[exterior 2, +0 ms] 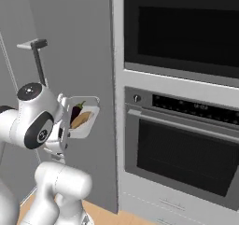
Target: Take the meat container that has the steak and place it on the second highest rack of the freezer. Then take the vegetable container that has the sweet potato and eggplant and place it on the highest rack of the freezer.
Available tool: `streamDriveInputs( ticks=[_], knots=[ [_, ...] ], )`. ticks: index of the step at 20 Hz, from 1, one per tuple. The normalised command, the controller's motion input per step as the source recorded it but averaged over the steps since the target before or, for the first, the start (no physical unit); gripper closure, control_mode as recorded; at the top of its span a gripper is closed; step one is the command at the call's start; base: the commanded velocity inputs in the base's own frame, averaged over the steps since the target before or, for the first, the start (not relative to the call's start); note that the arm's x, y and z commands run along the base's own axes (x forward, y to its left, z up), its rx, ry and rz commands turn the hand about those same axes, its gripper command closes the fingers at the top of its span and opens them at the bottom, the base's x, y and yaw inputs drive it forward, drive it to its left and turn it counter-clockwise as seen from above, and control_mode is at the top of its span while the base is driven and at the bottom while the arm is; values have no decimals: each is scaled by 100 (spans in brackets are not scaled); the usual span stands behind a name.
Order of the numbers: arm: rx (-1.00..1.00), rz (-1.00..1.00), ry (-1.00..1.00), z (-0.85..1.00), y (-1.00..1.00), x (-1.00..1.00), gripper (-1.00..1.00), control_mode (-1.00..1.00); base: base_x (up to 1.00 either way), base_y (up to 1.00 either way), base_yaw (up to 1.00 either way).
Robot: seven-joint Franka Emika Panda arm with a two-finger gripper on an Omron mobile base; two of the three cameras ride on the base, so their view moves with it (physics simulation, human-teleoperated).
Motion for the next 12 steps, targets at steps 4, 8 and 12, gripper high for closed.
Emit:
streamDriveInputs(
  ticks=[4, 8, 12],
  knots=[
    [0, 0, 0, 0, 0, 0, 100, 100, 0, 100, 0],
    [0, 0, 0, 0, 0, 0, 100, 100, 0, 96, 0],
    [0, 0, 0, 0, 0, 0, 100, 100, -9, 87, -2]
  ],
)
